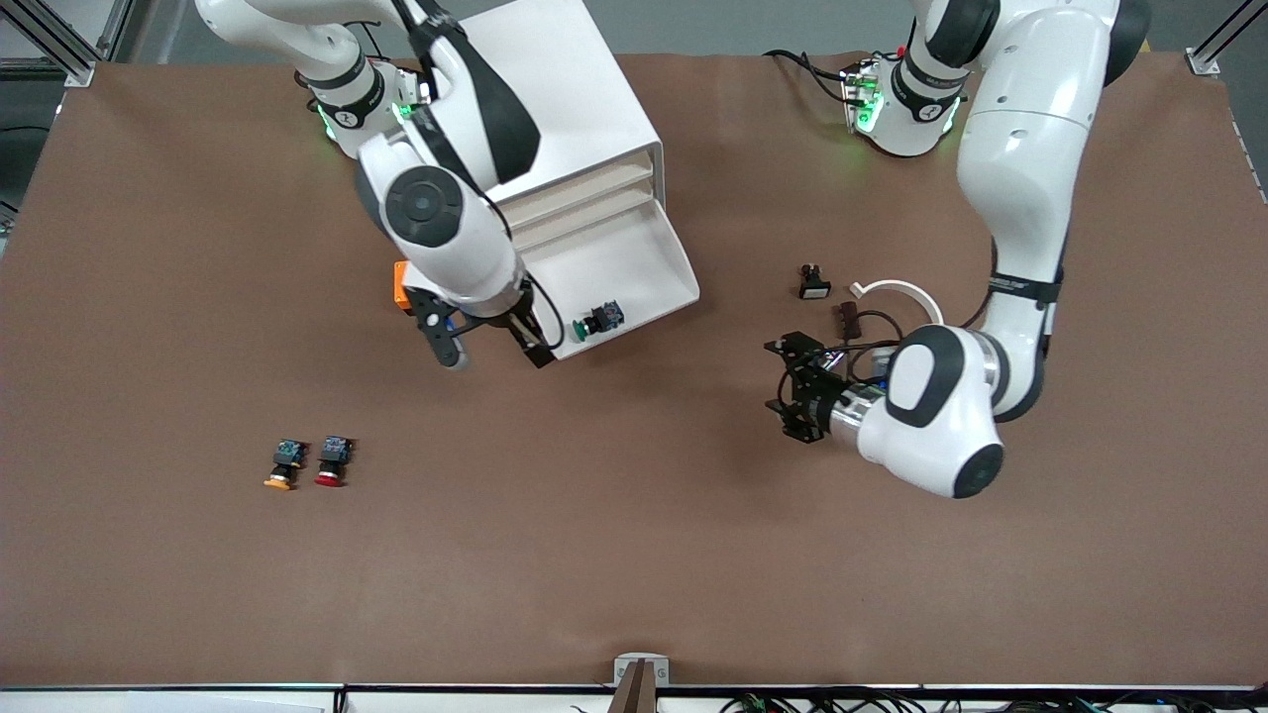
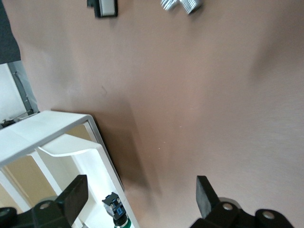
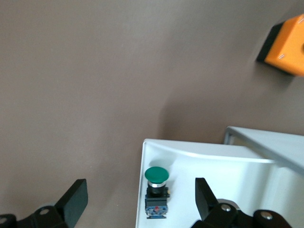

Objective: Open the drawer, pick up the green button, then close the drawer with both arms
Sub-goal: 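Grasp the green button in the drawer with the right gripper while the left gripper withdraws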

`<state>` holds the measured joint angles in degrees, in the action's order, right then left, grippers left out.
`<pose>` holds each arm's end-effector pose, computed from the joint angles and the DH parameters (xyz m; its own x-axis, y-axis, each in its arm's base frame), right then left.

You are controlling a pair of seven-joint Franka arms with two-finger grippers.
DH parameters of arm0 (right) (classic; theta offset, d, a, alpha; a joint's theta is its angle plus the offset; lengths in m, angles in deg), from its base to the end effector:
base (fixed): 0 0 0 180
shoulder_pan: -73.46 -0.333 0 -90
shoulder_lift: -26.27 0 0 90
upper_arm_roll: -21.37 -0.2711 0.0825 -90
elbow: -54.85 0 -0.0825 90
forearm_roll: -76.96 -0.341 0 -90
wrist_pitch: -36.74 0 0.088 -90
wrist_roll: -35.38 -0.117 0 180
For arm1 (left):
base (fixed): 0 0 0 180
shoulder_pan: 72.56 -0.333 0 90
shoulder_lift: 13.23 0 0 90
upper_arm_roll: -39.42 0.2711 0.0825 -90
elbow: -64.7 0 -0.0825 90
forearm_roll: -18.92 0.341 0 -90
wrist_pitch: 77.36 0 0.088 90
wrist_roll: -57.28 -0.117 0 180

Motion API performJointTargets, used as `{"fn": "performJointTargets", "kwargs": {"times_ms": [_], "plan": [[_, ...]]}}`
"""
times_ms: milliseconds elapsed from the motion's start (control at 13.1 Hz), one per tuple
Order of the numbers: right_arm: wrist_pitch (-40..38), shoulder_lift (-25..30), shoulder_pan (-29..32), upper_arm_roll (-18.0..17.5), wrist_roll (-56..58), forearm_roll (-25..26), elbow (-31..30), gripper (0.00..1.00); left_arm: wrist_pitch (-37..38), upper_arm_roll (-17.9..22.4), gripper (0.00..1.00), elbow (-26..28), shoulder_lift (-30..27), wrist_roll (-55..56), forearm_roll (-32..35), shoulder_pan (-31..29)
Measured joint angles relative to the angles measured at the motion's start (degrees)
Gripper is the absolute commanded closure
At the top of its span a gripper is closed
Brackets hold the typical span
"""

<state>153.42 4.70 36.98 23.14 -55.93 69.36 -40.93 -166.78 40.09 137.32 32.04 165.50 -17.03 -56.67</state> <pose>0.4908 0.3523 0.3539 0.4974 -0.8610 -0.1059 -0.8649 -0.5017 0.0168 0.5821 -0.2316 0.2531 -0.3110 0.8883 -0.3380 0.7902 0.0441 -0.6113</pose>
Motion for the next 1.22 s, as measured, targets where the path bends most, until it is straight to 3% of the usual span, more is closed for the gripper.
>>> {"fn": "performJointTargets", "kwargs": {"times_ms": [229,762,915,1220], "plan": [[8.1,-1.7,-2.8,0.0,-2.8,0.0,-4.1,0.00,0.6,0.0,0.00,-0.3,-2.4,-3.4,5.3,-1.2],[15.7,-2.9,-7.9,0.1,-7.3,0.0,-9.6,0.03,1.1,-0.2,0.00,-0.6,-8.9,-15.0,16.0,1.7],[17.3,-4.3,-8.6,0.1,-7.5,0.0,-9.8,0.11,1.1,-0.3,0.00,-0.4,-8.9,-20.4,16.3,2.4],[18.8,-6.2,-9.6,0.1,-7.4,0.0,-9.9,0.37,1.1,-0.4,0.00,-0.4,-9.1,-28.0,18.8,2.9]]}}
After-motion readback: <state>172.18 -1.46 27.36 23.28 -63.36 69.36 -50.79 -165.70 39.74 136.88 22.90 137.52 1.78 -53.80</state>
